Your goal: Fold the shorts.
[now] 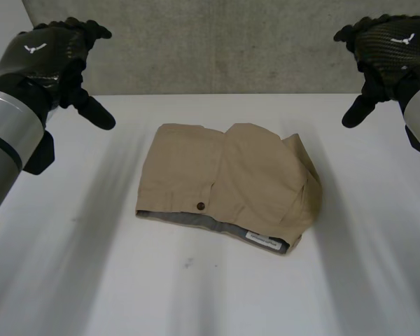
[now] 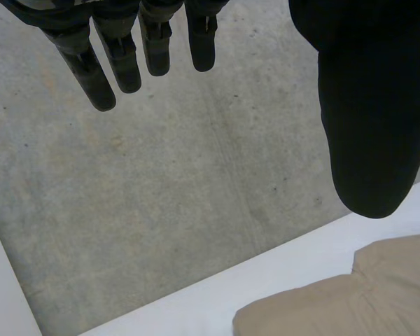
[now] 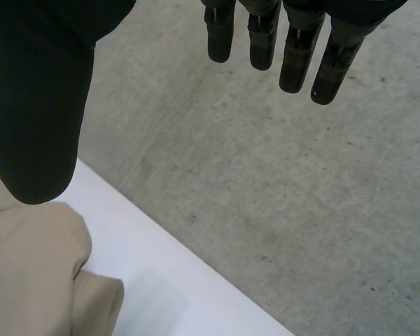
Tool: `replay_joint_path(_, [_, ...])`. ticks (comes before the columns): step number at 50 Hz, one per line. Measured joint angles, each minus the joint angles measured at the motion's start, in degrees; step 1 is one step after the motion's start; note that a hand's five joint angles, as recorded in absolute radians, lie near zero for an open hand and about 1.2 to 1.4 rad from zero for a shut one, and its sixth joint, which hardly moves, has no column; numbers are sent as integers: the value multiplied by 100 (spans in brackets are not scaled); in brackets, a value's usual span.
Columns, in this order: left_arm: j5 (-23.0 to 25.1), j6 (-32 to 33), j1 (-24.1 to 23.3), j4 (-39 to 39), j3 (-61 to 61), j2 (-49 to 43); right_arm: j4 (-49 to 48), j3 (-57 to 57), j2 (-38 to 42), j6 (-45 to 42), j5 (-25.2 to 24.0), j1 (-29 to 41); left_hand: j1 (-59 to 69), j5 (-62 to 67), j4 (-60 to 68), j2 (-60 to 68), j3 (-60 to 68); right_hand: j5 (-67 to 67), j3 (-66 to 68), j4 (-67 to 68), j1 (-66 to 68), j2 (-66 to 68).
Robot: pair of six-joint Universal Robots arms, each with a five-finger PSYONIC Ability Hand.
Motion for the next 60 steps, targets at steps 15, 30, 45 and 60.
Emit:
replay_joint_path(15, [362,473,-936,307,-379,-1144,703,531,485,-2147,-637,28,0,1,0,0,0,0,0,0,0,0])
replay_joint_path(30, [339,618,-2384,1042,-58,-2628,-285,1939,508,-2277,-727,-335,0,1,0,0,0,0,0,0,0,0])
replay_joint_path(45, [-248,598,-2049,1008,-149,-2495,-559,2788,835,-1516,-1948,-490,0,-4,0,0,0,763,908,803,1014,849])
replay_joint_path(60, [-264,600,-1168,1041,-1151,-1605,-1251,2726,1610,-1417,-2040,-424,1,0,0,0,0,1884,2098,1988,2014,2070])
